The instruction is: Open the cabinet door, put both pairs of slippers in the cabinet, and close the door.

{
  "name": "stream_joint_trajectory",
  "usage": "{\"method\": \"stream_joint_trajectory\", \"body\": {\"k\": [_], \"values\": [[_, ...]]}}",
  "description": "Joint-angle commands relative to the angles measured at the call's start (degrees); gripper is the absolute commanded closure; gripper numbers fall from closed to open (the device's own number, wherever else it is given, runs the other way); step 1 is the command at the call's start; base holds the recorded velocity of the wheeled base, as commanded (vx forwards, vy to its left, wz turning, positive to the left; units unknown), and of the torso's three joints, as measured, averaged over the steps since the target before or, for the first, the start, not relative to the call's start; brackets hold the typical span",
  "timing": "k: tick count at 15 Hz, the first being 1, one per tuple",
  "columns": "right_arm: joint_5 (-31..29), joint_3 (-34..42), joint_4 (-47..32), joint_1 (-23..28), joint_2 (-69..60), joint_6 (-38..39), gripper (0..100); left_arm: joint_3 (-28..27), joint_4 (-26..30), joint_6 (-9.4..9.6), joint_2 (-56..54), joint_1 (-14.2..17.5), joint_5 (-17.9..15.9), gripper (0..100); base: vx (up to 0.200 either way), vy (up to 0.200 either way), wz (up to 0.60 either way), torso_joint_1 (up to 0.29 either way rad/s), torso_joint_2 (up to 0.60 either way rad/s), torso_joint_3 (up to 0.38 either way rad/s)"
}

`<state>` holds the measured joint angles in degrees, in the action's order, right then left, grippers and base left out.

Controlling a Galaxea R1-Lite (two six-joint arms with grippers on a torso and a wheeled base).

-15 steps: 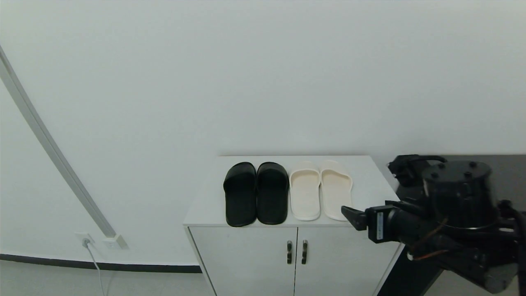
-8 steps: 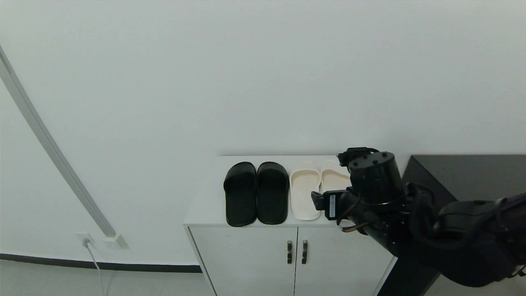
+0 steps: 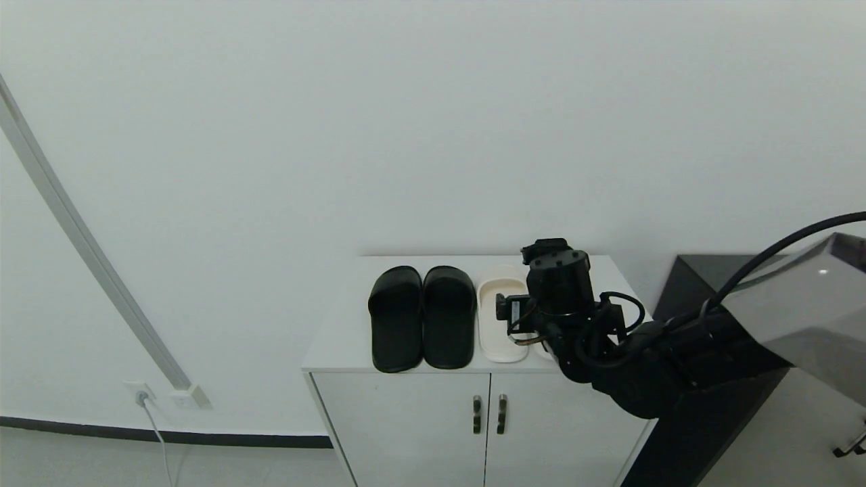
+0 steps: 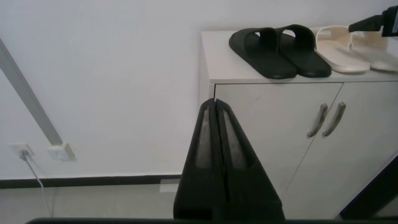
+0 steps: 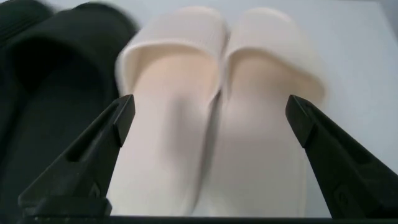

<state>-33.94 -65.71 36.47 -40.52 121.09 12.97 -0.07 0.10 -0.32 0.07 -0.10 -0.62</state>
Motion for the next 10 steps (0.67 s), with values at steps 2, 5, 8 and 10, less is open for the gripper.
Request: {"method": "stream_joint_trajectory", "body": {"k": [2, 5, 8, 10], "values": [[0.10, -1.09, 3.87, 1.94, 5.39, -1.55, 0, -0.10, -0.01, -0.03, 0.01, 0.01, 0.01, 100, 0.000, 0.000, 0.00, 0.000, 0.00, 0.000], [-0.87, -1.97, 6.42, 2.46, 7.67, -1.28, 0, -0.10, -0.01, -0.03, 0.01, 0.01, 0.01, 100, 0.000, 0.000, 0.00, 0.000, 0.00, 0.000], [-0.87, -3.64, 6.50, 3.08, 8.99, -1.28, 0, -0.01, -0.01, -0.03, 0.01, 0.01, 0.01, 100, 0.000, 0.000, 0.00, 0.000, 0.00, 0.000], [-0.78, -6.71, 6.42, 4.05, 11.27, -1.28, 0, -0.01, -0.01, -0.03, 0.01, 0.01, 0.01, 100, 0.000, 0.000, 0.00, 0.000, 0.00, 0.000]]}}
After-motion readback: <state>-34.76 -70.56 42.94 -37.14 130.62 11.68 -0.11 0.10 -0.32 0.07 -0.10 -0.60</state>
